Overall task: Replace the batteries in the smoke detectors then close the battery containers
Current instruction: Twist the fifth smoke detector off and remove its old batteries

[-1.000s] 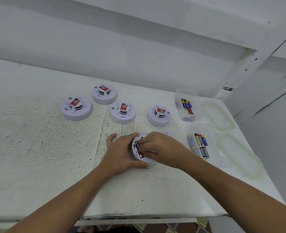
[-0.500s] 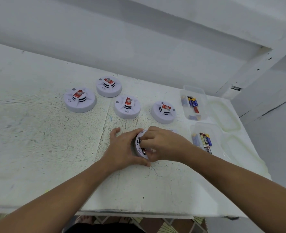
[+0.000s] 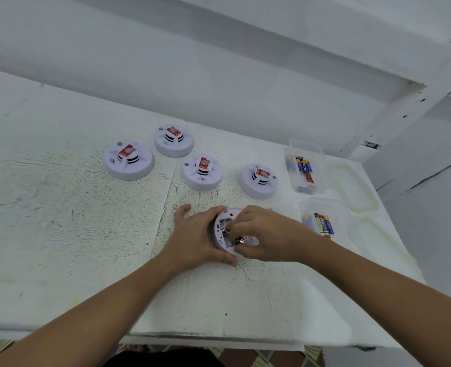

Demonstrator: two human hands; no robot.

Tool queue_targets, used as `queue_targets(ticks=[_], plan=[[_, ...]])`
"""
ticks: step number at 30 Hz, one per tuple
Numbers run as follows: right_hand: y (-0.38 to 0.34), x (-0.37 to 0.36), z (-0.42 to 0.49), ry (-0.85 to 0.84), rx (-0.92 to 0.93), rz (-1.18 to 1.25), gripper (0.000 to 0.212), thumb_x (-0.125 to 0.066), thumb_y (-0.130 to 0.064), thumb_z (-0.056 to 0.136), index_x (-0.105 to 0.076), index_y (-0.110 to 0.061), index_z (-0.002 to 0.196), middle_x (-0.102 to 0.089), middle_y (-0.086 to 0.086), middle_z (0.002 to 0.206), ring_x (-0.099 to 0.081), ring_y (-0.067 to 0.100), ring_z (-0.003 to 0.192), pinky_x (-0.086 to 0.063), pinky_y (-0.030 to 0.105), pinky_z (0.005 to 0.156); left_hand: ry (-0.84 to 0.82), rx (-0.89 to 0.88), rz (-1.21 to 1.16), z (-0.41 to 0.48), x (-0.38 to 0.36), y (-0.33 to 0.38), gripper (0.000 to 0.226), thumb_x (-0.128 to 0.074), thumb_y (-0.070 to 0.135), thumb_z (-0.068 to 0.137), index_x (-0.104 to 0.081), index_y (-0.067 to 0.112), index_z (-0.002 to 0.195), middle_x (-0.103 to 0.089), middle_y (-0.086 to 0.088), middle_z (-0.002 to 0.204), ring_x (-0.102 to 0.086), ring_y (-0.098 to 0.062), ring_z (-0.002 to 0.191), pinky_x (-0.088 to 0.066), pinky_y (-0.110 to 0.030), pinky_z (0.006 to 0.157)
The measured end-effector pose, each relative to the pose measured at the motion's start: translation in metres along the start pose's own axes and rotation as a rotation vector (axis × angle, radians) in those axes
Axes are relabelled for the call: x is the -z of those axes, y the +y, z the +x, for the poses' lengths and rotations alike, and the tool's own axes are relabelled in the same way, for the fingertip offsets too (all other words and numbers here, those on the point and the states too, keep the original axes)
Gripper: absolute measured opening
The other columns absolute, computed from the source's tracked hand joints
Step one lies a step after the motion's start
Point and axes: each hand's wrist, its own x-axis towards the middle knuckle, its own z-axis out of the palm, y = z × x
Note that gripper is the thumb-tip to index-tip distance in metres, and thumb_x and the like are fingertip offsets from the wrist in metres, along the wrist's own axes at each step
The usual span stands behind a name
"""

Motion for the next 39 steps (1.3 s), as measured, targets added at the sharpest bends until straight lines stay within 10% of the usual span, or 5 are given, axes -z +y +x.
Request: queue_targets(ticks=[10,17,25,32,39], plan=[[0.0,-0.008,-0.02,0.134,-0.243,0.131,0.027,-0.058,-0.009,0.084,-0.07,-0.02,0.106,-0.067,-0.001,0.094,-0.048,0.011,0.081,-0.037,0.017,0.071,0.017,-0.015,0.01,0.0,-0.001,-0.001,0.11,-0.066,0.082,0.034,-0.043,0.036,0.131,-0.051,0.039,0.104,-0.037,0.025,0.103,0.002,-0.029,0.11],[0.003,-0.006,-0.031,0.409,-0.635,0.856,0.024,-0.055,-0.003,0.089,-0.076,-0.014,0.092,-0.07,0.005,0.076,-0.044,0.005,0.05,-0.033,0.013,0.047,0.027,-0.002,-0.001,-0.001,-0.001,0.001,0.107,-0.068,0.081,0.035,-0.043,0.038,0.13,-0.048,0.041,0.106,-0.033,0.028,0.105,0.002,-0.028,0.11],[0.019,0.015,-0.057,0.802,-0.733,1.513,0.023,-0.043,0.002,0.095,-0.063,0.007,0.085,-0.067,0.019,0.077,-0.071,0.031,0.079,-0.059,0.03,0.061,0.035,0.012,-0.04,-0.002,-0.003,0.0,0.103,-0.069,0.08,0.034,-0.041,0.045,0.126,-0.051,0.041,0.104,-0.027,0.032,0.109,0.004,-0.022,0.108],[0.063,0.034,-0.112,0.785,-1.051,1.011,0.017,-0.063,0.001,0.087,-0.058,0.0,0.103,-0.055,0.018,0.078,-0.065,0.027,0.06,-0.059,0.035,0.052,0.053,0.038,-0.032,0.0,-0.005,-0.007,0.106,-0.072,0.081,0.032,-0.04,0.047,0.127,-0.054,0.038,0.107,-0.037,0.009,0.123,0.004,-0.025,0.112],[0.074,0.016,-0.124,0.519,-1.209,0.424,0.015,-0.07,-0.008,0.082,-0.057,-0.01,0.089,-0.068,0.013,0.076,-0.066,0.024,0.053,-0.045,0.024,0.046,0.052,0.033,-0.048,0.0,-0.004,-0.004,0.104,-0.069,0.082,0.03,-0.039,0.049,0.123,-0.051,0.039,0.107,-0.025,0.025,0.115,0.005,-0.023,0.11]])
